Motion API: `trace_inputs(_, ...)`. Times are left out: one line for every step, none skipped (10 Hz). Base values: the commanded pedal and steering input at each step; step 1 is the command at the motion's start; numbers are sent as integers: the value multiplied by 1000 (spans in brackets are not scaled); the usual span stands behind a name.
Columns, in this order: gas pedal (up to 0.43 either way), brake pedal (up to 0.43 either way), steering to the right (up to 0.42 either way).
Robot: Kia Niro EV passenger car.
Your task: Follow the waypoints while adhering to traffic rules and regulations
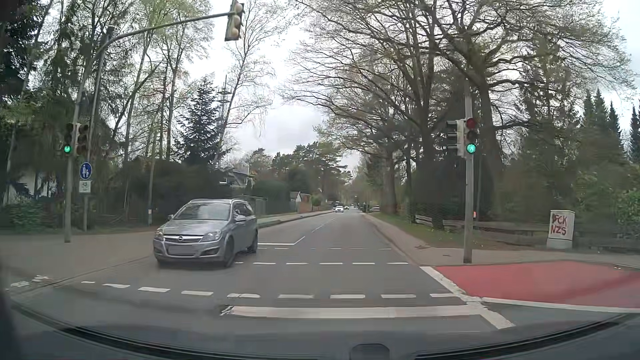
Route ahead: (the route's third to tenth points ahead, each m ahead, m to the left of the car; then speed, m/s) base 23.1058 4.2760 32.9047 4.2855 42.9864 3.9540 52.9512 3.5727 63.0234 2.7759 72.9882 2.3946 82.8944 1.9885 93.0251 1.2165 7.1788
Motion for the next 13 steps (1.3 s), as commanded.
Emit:
trace_inputs(240, 0, 1)
trace_inputs(240, 0, 1)
trace_inputs(240, 0, 1)
trace_inputs(240, 0, 1)
trace_inputs(240, 0, 2)
trace_inputs(240, 0, 2)
trace_inputs(240, 0, 2)
trace_inputs(240, 6, 3)
trace_inputs(240, 0, 4)
trace_inputs(240, 6, 8)
trace_inputs(240, 0, 12)
trace_inputs(228, 0, 15)
trace_inputs(228, 0, 15)
